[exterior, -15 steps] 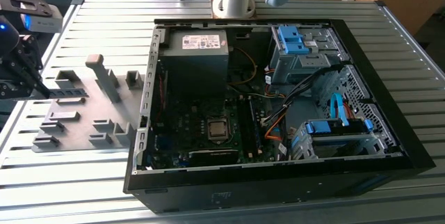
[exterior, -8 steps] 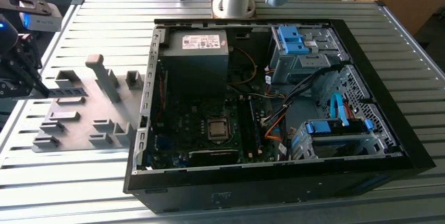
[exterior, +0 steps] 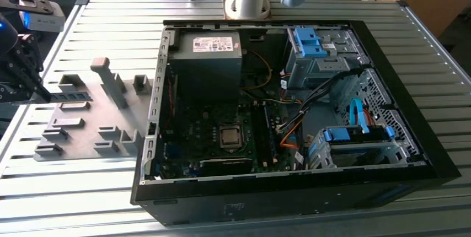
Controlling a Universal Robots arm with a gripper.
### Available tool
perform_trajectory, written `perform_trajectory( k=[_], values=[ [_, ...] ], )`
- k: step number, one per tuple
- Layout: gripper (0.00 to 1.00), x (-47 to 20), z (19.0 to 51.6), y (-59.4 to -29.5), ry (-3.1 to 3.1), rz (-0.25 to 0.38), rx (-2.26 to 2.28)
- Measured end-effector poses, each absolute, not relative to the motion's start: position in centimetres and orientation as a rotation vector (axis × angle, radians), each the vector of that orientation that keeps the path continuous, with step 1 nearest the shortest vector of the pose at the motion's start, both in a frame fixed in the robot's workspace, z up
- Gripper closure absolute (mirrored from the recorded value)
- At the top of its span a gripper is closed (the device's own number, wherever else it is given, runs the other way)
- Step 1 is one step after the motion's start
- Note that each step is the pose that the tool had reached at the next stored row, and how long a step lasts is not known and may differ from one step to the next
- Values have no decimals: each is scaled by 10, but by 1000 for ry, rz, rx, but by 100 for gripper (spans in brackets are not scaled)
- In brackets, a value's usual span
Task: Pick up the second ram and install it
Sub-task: 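Pick up the second ram and move it above second insertion slot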
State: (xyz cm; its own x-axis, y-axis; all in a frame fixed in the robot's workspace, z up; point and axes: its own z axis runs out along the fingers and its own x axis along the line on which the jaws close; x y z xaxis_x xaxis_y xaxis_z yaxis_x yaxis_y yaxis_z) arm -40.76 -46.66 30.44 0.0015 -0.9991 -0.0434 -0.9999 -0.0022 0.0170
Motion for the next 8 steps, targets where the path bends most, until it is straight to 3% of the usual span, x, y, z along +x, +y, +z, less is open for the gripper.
perform_trajectory(
  k=[8],
  values=[
    [86, -408, 306, -467, 2206, 67, -2210]
  ],
)
